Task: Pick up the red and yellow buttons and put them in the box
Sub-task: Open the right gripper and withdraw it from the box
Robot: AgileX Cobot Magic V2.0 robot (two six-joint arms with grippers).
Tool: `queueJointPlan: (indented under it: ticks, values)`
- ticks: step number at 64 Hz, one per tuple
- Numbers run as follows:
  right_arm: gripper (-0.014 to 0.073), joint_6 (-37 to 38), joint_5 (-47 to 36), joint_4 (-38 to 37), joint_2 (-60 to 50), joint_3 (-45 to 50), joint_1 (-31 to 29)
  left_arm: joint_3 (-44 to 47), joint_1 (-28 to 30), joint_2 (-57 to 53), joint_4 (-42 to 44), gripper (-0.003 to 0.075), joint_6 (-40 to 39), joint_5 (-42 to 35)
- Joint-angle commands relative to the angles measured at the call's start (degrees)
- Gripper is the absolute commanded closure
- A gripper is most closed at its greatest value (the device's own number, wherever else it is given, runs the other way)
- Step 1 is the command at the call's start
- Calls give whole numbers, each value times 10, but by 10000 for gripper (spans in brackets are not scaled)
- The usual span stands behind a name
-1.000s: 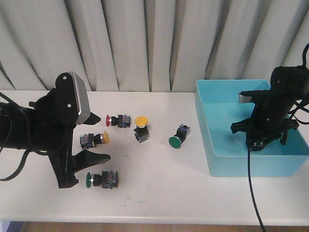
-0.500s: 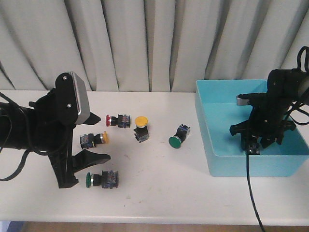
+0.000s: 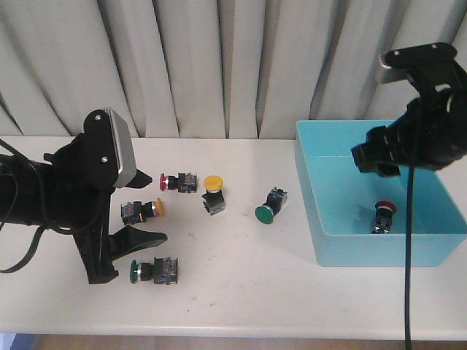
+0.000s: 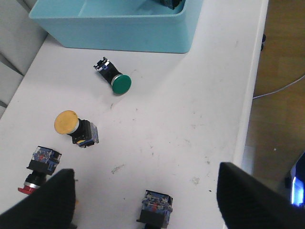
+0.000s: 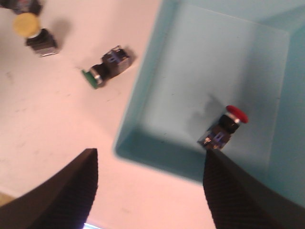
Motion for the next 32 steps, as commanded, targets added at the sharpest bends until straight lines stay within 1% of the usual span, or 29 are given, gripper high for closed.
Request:
queueJointPlan:
  ticks: [1, 12, 20, 24, 29, 32]
  values:
    - [140, 5, -80, -2, -93, 82, 13, -14, -2, -14, -23, 146, -6, -14]
    - [140, 3, -158, -1, -211, 234, 12, -14, -2, -14, -23, 146, -8, -15]
    - [140, 2, -194, -4, -263, 299, 12, -14, -2, -14, -25, 146, -37, -25]
    - [140, 2, -201, -4, -275, 315, 12, -14, -2, -14, -25, 146, -86, -49]
    - [140, 2, -199, -4, -279, 318, 12, -16, -2, -7, -24, 146, -174, -88]
    - [140, 2, -201, -4, -279, 318, 12, -17, -2, 1, -21, 146, -242, -113]
